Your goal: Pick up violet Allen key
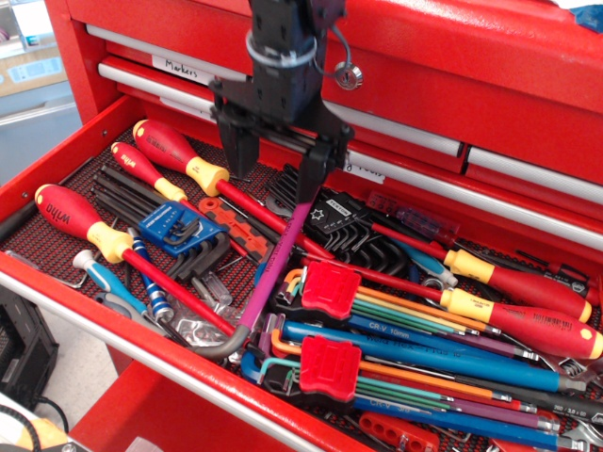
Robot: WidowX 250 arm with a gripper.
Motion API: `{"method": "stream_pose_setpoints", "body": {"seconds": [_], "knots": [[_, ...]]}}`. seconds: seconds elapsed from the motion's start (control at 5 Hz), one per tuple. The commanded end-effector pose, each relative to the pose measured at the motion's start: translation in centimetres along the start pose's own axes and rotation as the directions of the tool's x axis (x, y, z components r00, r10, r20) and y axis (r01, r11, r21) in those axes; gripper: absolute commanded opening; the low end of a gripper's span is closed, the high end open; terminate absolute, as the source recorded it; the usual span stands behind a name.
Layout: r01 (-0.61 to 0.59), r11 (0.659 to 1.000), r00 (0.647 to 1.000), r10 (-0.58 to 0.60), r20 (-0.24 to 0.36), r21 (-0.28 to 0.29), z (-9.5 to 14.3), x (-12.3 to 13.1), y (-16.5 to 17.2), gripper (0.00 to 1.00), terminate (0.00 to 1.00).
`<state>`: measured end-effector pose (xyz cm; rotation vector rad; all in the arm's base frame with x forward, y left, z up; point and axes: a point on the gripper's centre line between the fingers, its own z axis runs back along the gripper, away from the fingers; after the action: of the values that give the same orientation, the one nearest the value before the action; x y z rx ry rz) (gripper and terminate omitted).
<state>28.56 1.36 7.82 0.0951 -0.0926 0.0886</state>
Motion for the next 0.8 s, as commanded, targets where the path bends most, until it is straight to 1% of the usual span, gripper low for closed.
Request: {"method": "stream_pose_setpoints", "body": {"seconds": [0.0,0.2,0.4,0.6], "knots": [[-0.074,0.997,0.997,0.074,0.035,-0.016,-0.9,0.9,-1.1,1.0,0.0],[-0.073,0.997,0.997,0.073,0.026,-0.002,-2.8,1.2,-1.0,1.0,0.0],[-0.043,0.999,0.999,0.042,0.017,0.031,-3.8,1.3,-0.1,1.0,0.0],[-0.027,0.999,0.999,0.026,0.043,0.021,-6.0,0.8,0.9,1.0,0.0]]}}
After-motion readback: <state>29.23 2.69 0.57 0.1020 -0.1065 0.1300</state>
